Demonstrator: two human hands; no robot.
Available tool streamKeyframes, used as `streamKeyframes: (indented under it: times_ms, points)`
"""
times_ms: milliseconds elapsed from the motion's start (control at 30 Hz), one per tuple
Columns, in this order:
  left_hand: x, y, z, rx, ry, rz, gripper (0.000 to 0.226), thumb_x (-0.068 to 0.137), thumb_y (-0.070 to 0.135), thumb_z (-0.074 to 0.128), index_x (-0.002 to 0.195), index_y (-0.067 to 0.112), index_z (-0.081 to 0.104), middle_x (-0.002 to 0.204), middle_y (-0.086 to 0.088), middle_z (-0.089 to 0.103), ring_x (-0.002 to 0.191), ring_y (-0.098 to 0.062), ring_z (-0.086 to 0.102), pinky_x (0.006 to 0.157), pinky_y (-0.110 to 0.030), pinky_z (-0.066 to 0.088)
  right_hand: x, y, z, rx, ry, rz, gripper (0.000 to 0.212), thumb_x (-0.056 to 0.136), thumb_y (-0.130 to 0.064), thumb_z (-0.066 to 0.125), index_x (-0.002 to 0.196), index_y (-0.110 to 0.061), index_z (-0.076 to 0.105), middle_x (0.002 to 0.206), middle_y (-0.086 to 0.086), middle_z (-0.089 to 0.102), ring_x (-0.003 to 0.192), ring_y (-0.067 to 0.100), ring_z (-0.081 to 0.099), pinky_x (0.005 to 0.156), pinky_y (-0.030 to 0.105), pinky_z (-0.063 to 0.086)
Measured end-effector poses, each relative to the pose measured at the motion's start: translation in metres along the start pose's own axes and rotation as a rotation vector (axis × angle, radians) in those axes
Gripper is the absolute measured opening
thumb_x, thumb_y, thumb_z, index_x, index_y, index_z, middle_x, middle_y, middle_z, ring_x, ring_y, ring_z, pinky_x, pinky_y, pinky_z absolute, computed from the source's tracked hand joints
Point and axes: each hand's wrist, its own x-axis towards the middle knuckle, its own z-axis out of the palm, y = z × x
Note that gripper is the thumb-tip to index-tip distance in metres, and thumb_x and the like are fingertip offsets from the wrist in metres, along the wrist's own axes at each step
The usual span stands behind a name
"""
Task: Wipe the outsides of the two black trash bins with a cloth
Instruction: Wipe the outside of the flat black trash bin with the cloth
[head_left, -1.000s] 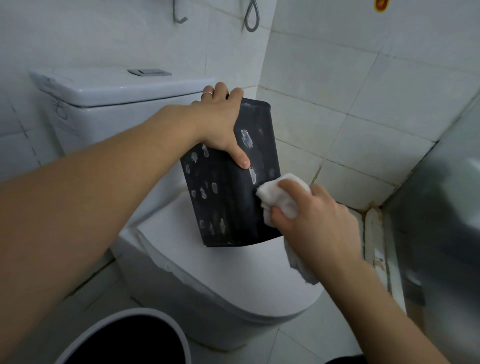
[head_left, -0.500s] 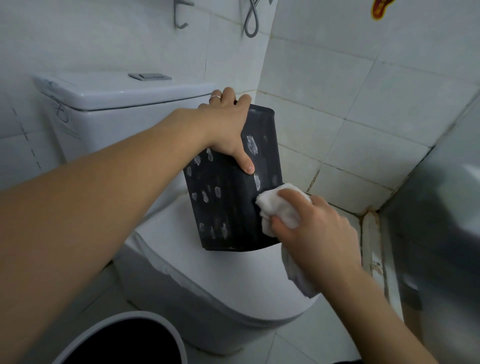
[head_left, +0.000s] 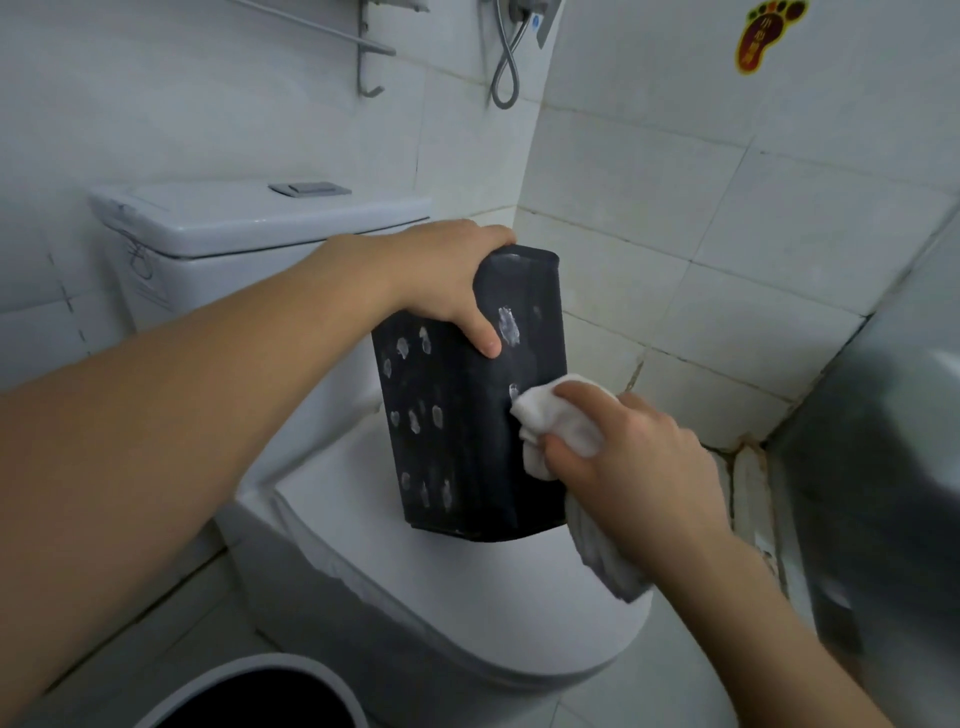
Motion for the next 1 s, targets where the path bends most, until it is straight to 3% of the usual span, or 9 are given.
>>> streamKeyframes:
  times_ms: [200,467,667,767,900,1000]
  points:
    - [-0.001,-0.001,0.002,0.005,0.01,0.021,0.091,0.05,0.054,0.092,0.125,0.029,0.047,0.11,0.003,0.055,0.098,-0.021,0.056,0.081,-0.037,0.048,0.016,-0.024,-0.012,-0.128,0.073,-0.061,0.03,0.09,-0.048,0.047,0.118,-0.042,0.048,0.087,-0.006,0.046,0.07,0.024,0.048,0.058,0.031,0.032]
    - [-0.002,-0.005,0.003,0.021,0.007,0.028,0.087,0.049,0.059,0.09,0.119,0.032,0.046,0.108,0.003,0.053,0.1,-0.022,0.053,0.084,-0.04,0.047,-0.014,-0.013,-0.008,-0.168,-0.02,-0.106,0.036,0.089,-0.053,0.039,0.125,-0.047,0.04,0.095,-0.008,0.05,0.083,0.024,0.062,0.061,0.031,0.044]
    - [-0.001,-0.003,0.006,0.052,0.028,0.047,0.09,0.049,0.062,0.089,0.121,0.03,0.045,0.102,0.004,0.049,0.095,-0.021,0.05,0.078,-0.037,0.044,0.023,-0.026,-0.017,-0.179,0.1,-0.07,0.029,0.091,-0.05,0.045,0.118,-0.041,0.051,0.09,-0.003,0.05,0.075,0.029,0.056,0.059,0.031,0.033]
    - [-0.002,-0.009,0.005,0.041,0.026,0.031,0.087,0.047,0.064,0.088,0.115,0.033,0.044,0.103,0.006,0.051,0.097,-0.021,0.052,0.078,-0.038,0.044,0.013,-0.027,-0.015,-0.249,0.076,-0.088,0.027,0.092,-0.05,0.043,0.115,-0.039,0.05,0.087,-0.005,0.046,0.075,0.028,0.058,0.053,0.03,0.028]
    - [-0.004,-0.01,0.004,0.015,0.014,0.018,0.081,0.05,0.06,0.089,0.11,0.035,0.043,0.104,0.005,0.051,0.096,-0.021,0.052,0.081,-0.038,0.047,-0.014,-0.021,-0.011,-0.329,-0.013,-0.14,0.028,0.092,-0.05,0.038,0.116,-0.039,0.046,0.088,-0.007,0.044,0.072,0.022,0.058,0.055,0.03,0.036]
    - [-0.004,-0.007,0.005,0.019,0.024,0.015,0.082,0.049,0.061,0.089,0.112,0.033,0.044,0.102,0.006,0.049,0.094,-0.021,0.052,0.08,-0.039,0.047,-0.006,-0.02,-0.015,-0.348,0.01,-0.113,0.028,0.093,-0.051,0.039,0.117,-0.04,0.046,0.086,-0.007,0.042,0.069,0.023,0.051,0.052,0.029,0.028]
